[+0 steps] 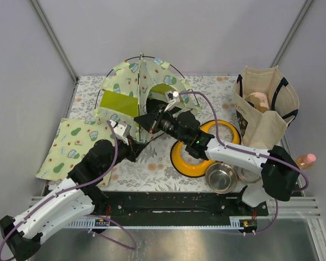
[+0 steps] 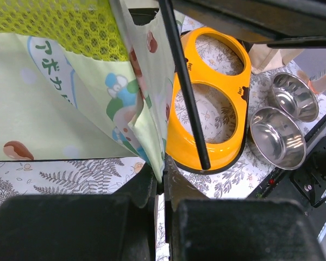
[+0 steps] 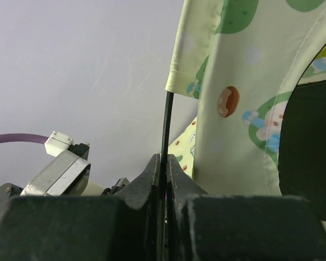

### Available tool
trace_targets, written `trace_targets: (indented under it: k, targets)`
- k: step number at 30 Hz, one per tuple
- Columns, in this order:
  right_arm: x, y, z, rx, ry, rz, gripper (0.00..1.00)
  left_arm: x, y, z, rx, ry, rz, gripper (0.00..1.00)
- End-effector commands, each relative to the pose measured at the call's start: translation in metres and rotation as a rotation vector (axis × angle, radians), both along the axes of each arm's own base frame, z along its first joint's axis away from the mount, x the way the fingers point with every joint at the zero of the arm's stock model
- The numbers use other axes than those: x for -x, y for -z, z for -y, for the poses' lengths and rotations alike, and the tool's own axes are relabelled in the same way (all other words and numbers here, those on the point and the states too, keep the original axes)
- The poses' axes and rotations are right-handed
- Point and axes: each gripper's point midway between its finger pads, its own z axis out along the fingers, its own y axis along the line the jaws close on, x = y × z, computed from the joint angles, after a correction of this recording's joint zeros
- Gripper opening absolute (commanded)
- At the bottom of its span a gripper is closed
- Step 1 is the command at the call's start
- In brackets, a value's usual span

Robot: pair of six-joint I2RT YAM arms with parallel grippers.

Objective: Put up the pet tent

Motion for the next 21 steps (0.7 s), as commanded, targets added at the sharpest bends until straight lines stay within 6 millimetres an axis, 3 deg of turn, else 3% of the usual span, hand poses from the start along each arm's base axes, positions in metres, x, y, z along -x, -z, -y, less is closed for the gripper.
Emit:
trace_targets:
  k: [1,8,12,21]
  targets:
    - [-0.058,-0.091,0.043,-0.242,0.243,0.172,0.0,0.04,0.032,0.008,-0.043,0.148,-0.123,0.0]
    - [-0.062,-0.104,0.047,-0.287,0.242,0.188,0.0,0.039,0.033,0.001,-0.045,0.104,-0.118,0.0]
    - [-0.049,-0.098,0.041,-0.283,0.167,0.177,0.0,0.03,0.015,0.0,0.014,0.023,-0.132,0.0]
    - [-0.036,-0.074,0.029,-0.231,0.076,0.201,0.0,0.035,-0.027,0.01,0.266,-0.06,-0.318,0.0]
